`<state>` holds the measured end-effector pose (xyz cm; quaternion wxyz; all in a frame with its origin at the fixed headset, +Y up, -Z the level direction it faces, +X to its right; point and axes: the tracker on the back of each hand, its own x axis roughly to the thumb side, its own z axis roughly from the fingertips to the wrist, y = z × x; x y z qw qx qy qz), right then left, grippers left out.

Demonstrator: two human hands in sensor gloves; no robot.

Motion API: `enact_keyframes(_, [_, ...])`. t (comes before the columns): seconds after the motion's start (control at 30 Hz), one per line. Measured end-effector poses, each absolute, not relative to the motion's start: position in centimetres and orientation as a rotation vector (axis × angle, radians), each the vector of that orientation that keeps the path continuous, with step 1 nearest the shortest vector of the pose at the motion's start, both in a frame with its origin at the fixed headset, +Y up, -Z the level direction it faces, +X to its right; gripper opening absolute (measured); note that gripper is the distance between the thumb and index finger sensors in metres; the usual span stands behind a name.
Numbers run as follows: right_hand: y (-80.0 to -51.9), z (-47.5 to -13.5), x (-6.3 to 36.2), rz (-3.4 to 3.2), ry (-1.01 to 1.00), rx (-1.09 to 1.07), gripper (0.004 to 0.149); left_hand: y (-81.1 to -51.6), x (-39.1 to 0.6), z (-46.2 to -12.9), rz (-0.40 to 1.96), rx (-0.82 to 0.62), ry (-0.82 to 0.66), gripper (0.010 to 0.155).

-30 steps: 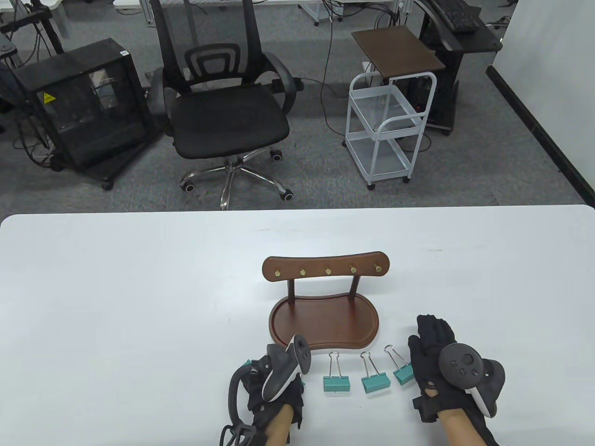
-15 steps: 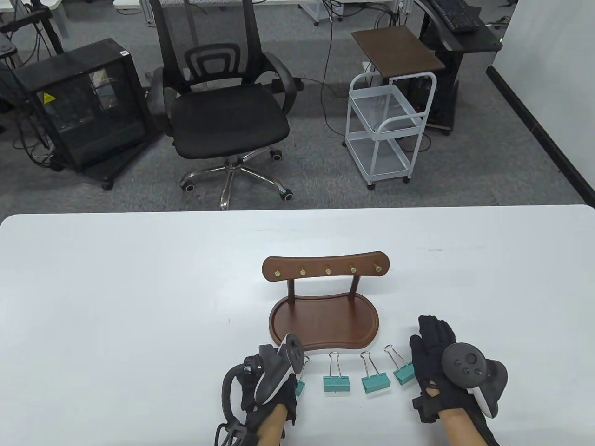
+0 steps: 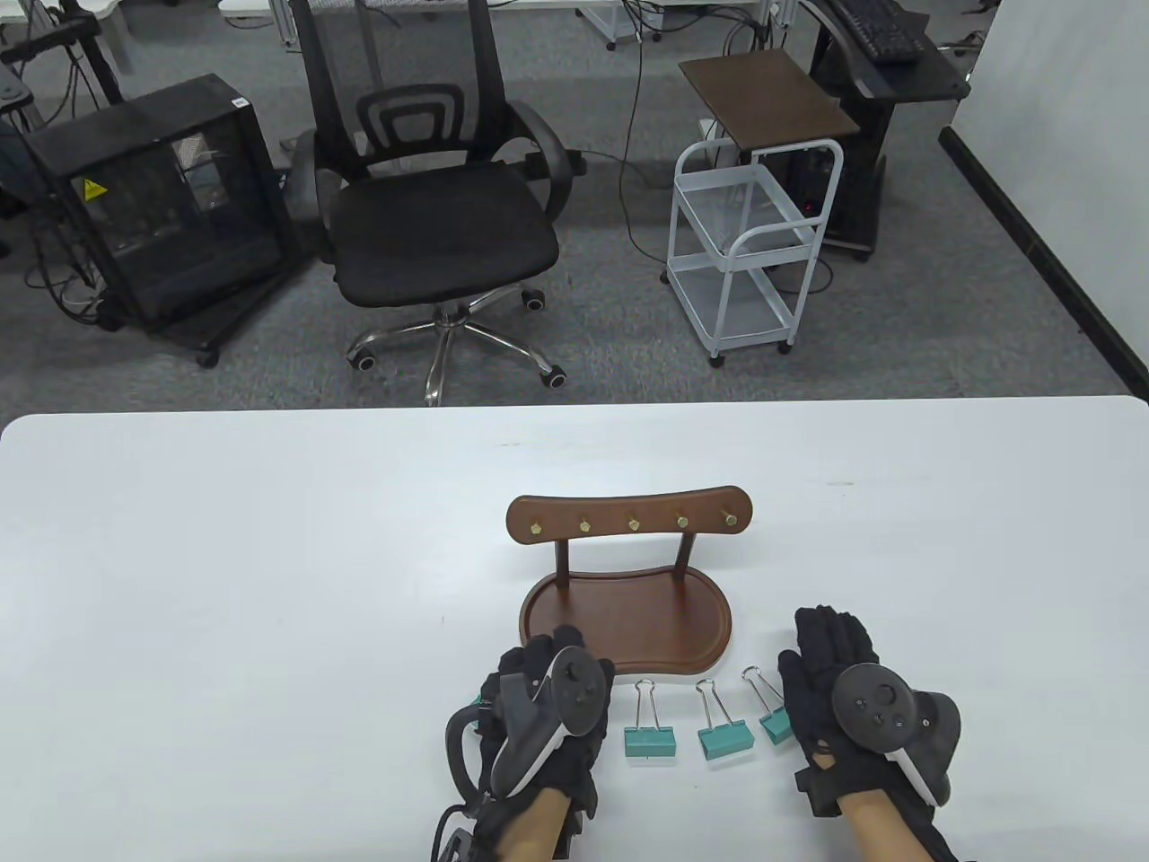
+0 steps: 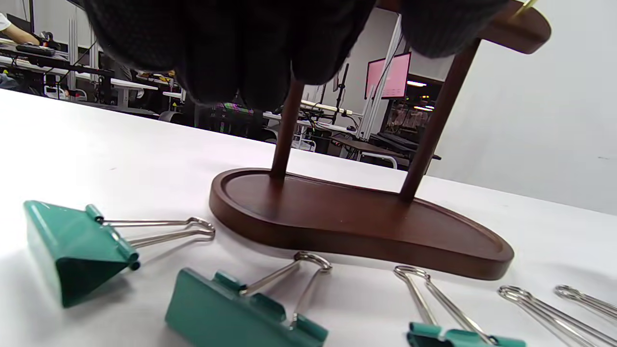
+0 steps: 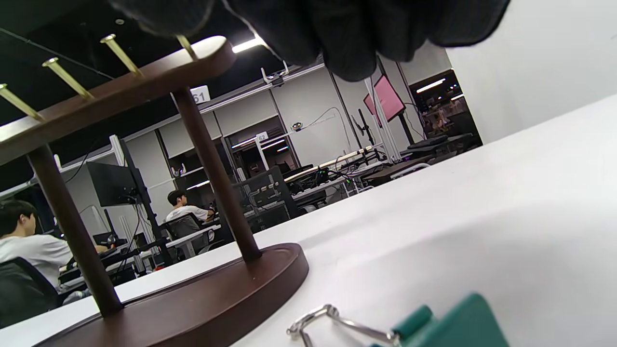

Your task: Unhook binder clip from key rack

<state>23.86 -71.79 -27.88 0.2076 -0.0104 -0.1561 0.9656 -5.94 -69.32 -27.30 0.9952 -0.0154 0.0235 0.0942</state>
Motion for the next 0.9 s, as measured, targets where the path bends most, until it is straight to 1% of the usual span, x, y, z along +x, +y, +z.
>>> enact_keyframes(0.1, [-70.9, -27.8, 22.8, 2.723, -0.440, 0.016, 0.060, -68.9, -4.9, -27.2, 0.210, -0.004, 0.020, 0.070])
enact_keyframes(0.23, [-70.4, -27.7, 21.1, 2.711, -0.437, 0.046, 0.060, -68.7, -3.8, -27.0, 0.238, 0.032, 0.009, 0.073])
enact_keyframes(0.4, [-70.5, -27.4, 18.5, 2.703, -0.400, 0.080, 0.061, -68.5, -3.2, -26.9, 0.294, 0.058, -0.013, 0.072])
enact_keyframes(0.53, [-71.0, -27.5, 17.0, 2.698, -0.382, 0.096, 0.060, -68.9, -3.5, -26.7, 0.286, 0.096, -0.054, 0.068])
enact_keyframes(0.7, [-72.1, -27.5, 16.8, 2.732, -0.397, 0.126, 0.060, -69.8, -3.8, -26.8, 0.248, 0.117, -0.077, 0.065])
enact_keyframes(0.9, [-72.9, -27.6, 18.0, 2.681, -0.397, 0.087, 0.060, -70.1, -3.9, -26.9, 0.259, 0.115, -0.095, 0.063])
